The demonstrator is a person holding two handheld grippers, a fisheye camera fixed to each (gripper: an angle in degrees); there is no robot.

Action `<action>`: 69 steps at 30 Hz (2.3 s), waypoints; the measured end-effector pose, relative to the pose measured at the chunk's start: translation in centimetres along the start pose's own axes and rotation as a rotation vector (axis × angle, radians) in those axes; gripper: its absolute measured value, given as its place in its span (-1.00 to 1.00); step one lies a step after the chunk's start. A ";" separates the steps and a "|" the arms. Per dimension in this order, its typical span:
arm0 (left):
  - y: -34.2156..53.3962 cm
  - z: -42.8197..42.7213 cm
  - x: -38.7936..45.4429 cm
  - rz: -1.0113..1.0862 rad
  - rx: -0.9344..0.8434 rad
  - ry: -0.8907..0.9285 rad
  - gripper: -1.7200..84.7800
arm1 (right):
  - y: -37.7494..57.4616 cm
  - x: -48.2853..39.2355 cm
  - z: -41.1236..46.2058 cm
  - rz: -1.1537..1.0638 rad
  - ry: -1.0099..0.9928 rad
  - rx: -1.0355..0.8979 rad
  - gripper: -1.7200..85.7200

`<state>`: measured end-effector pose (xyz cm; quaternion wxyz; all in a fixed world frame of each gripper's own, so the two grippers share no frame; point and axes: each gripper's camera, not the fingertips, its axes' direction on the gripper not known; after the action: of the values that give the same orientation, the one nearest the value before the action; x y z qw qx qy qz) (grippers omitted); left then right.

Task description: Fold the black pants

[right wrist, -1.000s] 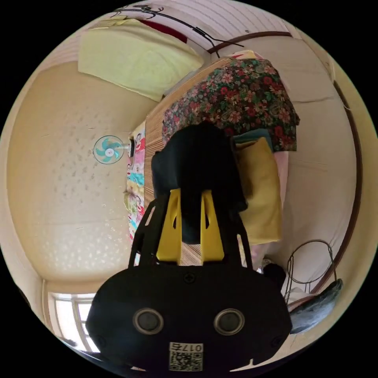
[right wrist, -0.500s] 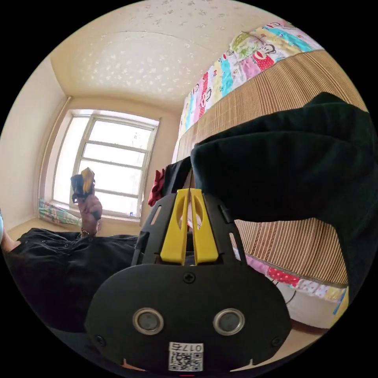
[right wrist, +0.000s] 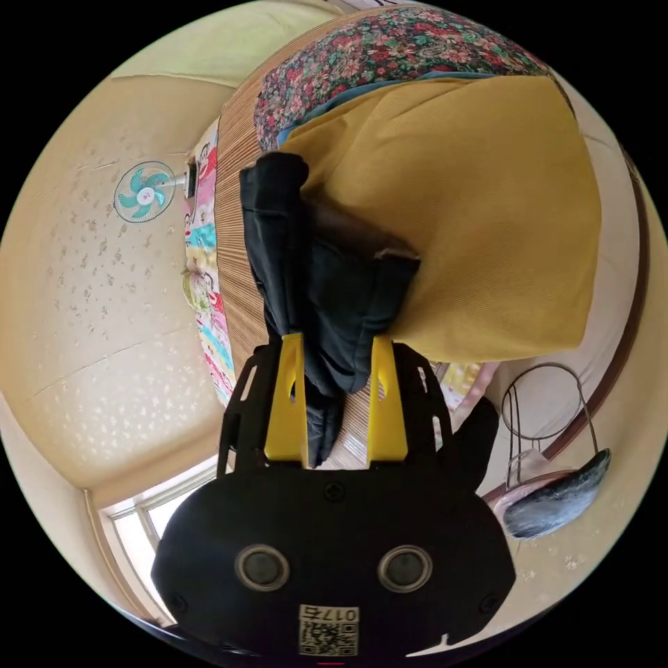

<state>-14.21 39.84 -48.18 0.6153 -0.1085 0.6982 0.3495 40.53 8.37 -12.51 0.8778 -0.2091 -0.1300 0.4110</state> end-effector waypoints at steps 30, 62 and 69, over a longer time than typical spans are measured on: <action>-4.8 -16.3 0.6 0.343 0.192 0.368 -0.39 | 53.2 -41.8 -26.3 -2.067 -1.096 -0.374 -0.93; -20.5 -1.7 -31.9 -0.198 -0.444 -0.355 -0.70 | 13.9 -33.1 18.0 -0.990 0.508 -0.324 -0.89; -11.3 4.2 -39.4 -0.261 -0.697 -0.413 -0.67 | 13.3 -15.1 27.4 -0.816 0.734 -0.624 -0.74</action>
<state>4.27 23.24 -15.34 0.7078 -0.3254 0.3808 0.4981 11.20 11.40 4.39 0.8490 -0.5163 -0.0033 -0.1127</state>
